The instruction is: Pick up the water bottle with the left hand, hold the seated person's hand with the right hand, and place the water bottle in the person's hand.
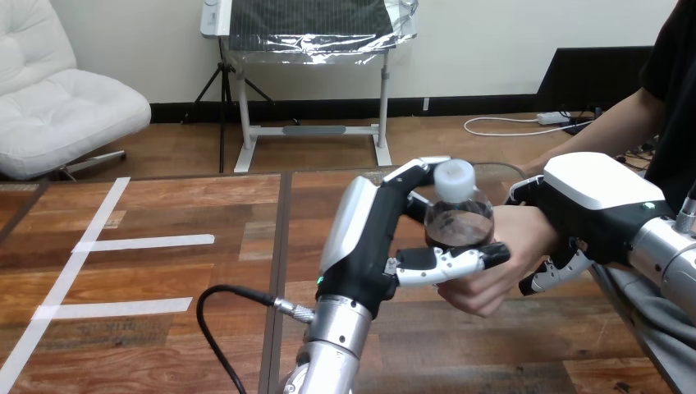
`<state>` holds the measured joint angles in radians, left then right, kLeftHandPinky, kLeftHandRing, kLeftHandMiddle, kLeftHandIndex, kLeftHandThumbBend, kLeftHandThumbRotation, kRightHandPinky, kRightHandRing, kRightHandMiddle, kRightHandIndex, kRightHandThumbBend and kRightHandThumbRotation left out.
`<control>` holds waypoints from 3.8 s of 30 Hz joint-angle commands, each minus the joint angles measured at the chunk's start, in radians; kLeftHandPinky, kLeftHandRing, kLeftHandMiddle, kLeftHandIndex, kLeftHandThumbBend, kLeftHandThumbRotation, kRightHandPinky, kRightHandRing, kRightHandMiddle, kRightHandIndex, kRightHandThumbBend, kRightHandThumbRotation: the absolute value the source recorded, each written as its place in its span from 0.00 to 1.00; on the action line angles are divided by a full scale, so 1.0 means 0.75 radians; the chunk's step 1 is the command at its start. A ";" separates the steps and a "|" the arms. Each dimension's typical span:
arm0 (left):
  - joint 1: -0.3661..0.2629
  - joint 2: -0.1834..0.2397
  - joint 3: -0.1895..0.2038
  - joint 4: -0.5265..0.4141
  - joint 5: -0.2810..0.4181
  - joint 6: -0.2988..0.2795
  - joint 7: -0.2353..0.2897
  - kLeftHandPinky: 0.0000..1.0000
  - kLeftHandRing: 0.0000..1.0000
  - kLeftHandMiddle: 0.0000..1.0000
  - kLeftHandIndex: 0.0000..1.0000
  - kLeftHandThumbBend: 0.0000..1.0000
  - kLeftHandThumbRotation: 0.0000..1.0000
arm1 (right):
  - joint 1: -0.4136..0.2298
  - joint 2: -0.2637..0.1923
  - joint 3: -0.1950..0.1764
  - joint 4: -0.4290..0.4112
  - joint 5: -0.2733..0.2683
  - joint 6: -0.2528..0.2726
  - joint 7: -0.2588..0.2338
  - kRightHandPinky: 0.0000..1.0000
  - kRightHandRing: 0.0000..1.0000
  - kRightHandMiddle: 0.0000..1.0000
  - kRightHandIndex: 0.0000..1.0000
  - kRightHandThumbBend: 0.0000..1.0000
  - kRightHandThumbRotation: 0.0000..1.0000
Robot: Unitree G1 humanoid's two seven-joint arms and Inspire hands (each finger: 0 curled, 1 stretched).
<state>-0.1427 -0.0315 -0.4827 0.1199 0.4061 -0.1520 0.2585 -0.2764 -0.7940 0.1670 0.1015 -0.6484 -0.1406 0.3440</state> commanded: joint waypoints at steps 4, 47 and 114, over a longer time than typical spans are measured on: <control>-0.107 -0.142 -0.042 -0.075 0.039 0.013 0.011 0.99 1.00 1.00 1.00 0.98 0.63 | -0.046 -0.037 -0.047 0.005 0.025 -0.020 -0.007 0.67 0.79 0.80 0.79 0.89 0.00; -0.097 -0.132 -0.048 -0.081 -0.019 -0.006 0.016 1.00 1.00 1.00 1.00 0.99 0.67 | 0.053 -0.048 -0.136 -0.136 0.125 -0.002 0.026 0.70 0.82 0.85 0.81 0.86 0.00; 0.532 0.033 0.024 -0.566 -0.196 -0.134 -0.076 0.85 0.89 0.90 0.88 0.46 0.68 | 0.623 0.526 -0.253 -0.723 0.301 -0.089 -0.361 0.57 0.69 0.75 0.70 0.51 0.00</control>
<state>0.2321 0.0169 -0.4652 -0.2314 0.2469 -0.2107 0.1892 0.2105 -0.4325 -0.0321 -0.4557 -0.4279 -0.1521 0.1238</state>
